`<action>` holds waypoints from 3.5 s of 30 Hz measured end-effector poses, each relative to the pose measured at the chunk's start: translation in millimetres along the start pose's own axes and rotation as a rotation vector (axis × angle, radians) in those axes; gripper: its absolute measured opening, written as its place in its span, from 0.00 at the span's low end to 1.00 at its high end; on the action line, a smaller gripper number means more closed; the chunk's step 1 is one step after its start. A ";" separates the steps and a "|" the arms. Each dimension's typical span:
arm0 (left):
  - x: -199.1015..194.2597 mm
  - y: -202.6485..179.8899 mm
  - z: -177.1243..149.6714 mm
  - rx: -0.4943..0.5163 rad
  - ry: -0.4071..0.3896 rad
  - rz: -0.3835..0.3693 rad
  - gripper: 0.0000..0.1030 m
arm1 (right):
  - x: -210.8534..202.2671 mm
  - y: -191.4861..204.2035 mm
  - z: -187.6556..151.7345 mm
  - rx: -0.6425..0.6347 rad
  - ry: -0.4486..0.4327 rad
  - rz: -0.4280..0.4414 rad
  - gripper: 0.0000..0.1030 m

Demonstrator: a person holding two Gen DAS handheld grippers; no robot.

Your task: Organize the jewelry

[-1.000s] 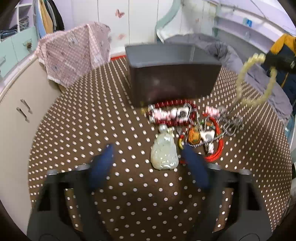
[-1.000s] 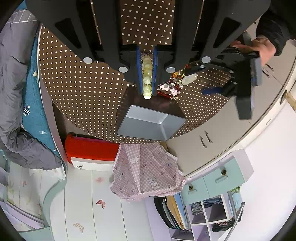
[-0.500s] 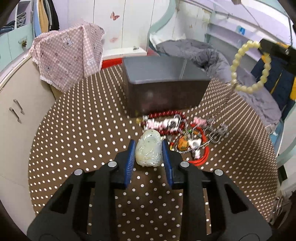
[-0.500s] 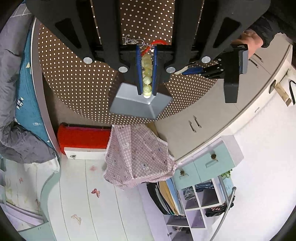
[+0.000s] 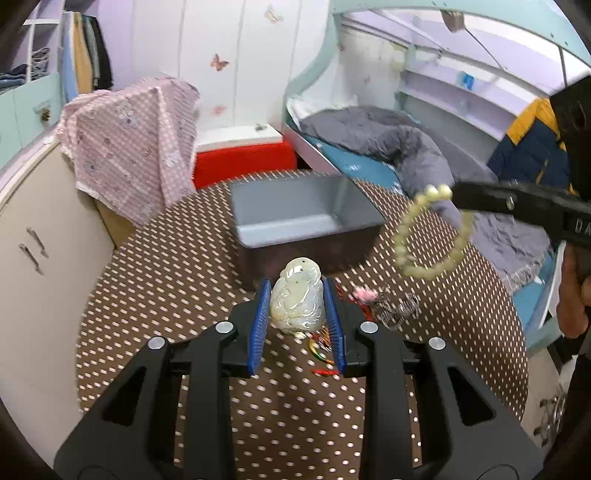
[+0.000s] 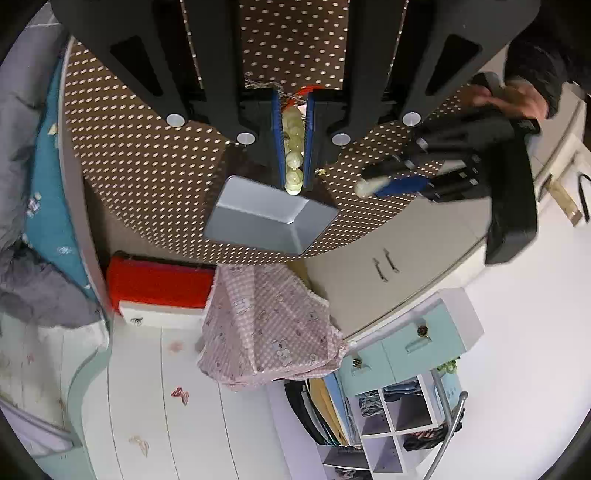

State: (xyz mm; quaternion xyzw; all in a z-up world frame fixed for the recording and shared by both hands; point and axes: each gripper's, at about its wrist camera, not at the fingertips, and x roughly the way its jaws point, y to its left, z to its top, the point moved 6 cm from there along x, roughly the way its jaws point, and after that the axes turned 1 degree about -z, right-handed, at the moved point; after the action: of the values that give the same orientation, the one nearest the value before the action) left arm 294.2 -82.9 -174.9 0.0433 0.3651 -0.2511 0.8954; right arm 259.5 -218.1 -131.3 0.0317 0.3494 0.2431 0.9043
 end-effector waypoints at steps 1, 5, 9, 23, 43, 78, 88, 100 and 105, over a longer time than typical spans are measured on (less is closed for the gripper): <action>5.5 -4.6 -4.9 0.011 0.019 -0.003 0.29 | 1.6 0.8 -1.0 -0.003 0.006 0.000 0.08; 25.4 -7.9 -26.8 0.033 0.073 0.057 0.80 | 1.8 4.3 -0.2 -0.010 0.014 0.006 0.08; 26.3 -13.5 -28.1 0.067 0.049 0.059 0.83 | -0.5 7.5 3.3 -0.020 0.013 0.014 0.08; 48.9 -51.0 -7.8 0.069 0.028 -0.232 0.10 | -9.6 17.9 15.6 -0.047 -0.018 0.027 0.08; -50.8 -11.6 53.9 0.135 -0.147 -0.113 0.07 | 0.7 -12.1 52.4 -0.012 -0.064 -0.025 0.08; -26.0 38.1 94.5 -0.033 -0.158 0.144 0.94 | -13.3 -61.4 71.2 0.197 -0.194 -0.180 0.93; 37.2 35.7 97.9 -0.005 0.086 0.172 0.94 | 0.3 -65.9 60.1 0.213 -0.163 -0.171 0.93; 61.5 45.8 77.7 -0.036 0.243 0.217 0.94 | 6.9 -70.1 54.0 0.212 -0.138 -0.166 0.93; 28.3 49.9 70.7 -0.092 0.120 0.210 0.94 | 4.3 -64.1 44.3 0.204 -0.133 -0.172 0.93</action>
State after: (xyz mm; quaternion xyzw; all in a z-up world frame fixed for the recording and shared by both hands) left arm 380.1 -69.8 -147.8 0.0551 0.4227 -0.1362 0.8943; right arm 317.6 -267.5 -115.1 0.1097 0.3130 0.1254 0.9350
